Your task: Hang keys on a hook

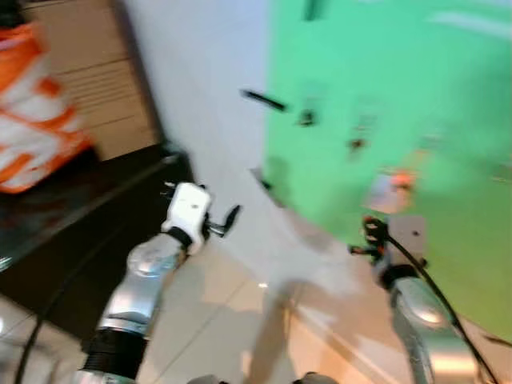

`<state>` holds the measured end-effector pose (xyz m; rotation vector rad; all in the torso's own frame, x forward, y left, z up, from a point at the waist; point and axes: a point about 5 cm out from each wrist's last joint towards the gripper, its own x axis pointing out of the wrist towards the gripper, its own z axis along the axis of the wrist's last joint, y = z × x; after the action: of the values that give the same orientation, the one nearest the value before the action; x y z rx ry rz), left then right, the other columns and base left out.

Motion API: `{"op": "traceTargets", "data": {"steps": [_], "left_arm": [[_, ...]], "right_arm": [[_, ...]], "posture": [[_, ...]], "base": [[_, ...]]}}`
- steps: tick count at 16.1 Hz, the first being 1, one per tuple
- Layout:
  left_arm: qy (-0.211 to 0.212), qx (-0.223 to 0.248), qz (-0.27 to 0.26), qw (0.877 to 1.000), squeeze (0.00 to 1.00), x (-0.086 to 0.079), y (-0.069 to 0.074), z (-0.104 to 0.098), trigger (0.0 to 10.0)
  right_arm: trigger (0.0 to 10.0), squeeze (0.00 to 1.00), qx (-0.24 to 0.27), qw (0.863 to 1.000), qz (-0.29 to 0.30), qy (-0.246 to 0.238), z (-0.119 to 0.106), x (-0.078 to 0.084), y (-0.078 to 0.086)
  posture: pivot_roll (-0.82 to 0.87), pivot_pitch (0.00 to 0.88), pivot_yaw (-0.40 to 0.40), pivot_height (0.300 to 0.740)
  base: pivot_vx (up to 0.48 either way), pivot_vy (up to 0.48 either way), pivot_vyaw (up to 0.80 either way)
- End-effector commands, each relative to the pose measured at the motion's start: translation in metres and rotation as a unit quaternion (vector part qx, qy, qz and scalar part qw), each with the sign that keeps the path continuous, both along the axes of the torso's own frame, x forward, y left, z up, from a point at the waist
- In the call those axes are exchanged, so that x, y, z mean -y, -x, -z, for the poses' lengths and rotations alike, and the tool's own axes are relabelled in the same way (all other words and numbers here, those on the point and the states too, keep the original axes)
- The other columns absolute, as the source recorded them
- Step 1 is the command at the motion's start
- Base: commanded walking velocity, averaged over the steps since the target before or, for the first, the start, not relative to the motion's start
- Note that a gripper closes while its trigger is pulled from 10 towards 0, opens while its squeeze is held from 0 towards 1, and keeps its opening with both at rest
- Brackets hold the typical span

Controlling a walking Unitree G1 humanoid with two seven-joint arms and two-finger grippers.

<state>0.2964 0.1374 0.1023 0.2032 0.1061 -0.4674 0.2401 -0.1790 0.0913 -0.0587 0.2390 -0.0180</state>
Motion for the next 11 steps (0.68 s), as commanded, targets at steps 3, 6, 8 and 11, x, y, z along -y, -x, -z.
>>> {"op": "traceTargets", "data": {"steps": [3, 6, 8, 11], "left_arm": [[0.0, 0.008, -0.011, 1.0, 0.0, -0.01, 0.002, -0.002, 10.0], [0.004, 0.012, 0.003, 1.0, 0.0, -0.009, 0.005, -0.004, 10.0], [0.0, 0.014, 0.006, 1.0, 0.0, -0.01, 0.006, -0.005, 10.0], [-0.002, 0.016, 0.004, 1.0, 0.0, -0.012, 0.007, -0.007, 10.0]], "right_arm": [[10.0, 0.0, 0.014, 0.999, -0.048, -0.002, -0.009, -0.009, -0.003], [10.0, 0.0, 0.025, 0.996, -0.09, -0.004, -0.017, -0.018, -0.002], [10.0, 0.0, 0.026, 0.992, -0.123, -0.003, -0.019, -0.024, -0.001], [10.0, 0.0, 0.032, 0.991, -0.128, -0.016, -0.023, -0.028, -0.005]], "posture": [[-0.09, 0.0, -0.031, 0.74], [-0.1, 0.0, -0.024, 0.74], [-0.07, 0.0, -0.034, 0.74], [-0.07, 0.0, -0.031, 0.74]], "base": [[0.0, 0.0, -0.8], [0.0, 0.0, -0.8], [0.0, 0.0, -0.8], [0.0, 0.0, -0.8]]}}
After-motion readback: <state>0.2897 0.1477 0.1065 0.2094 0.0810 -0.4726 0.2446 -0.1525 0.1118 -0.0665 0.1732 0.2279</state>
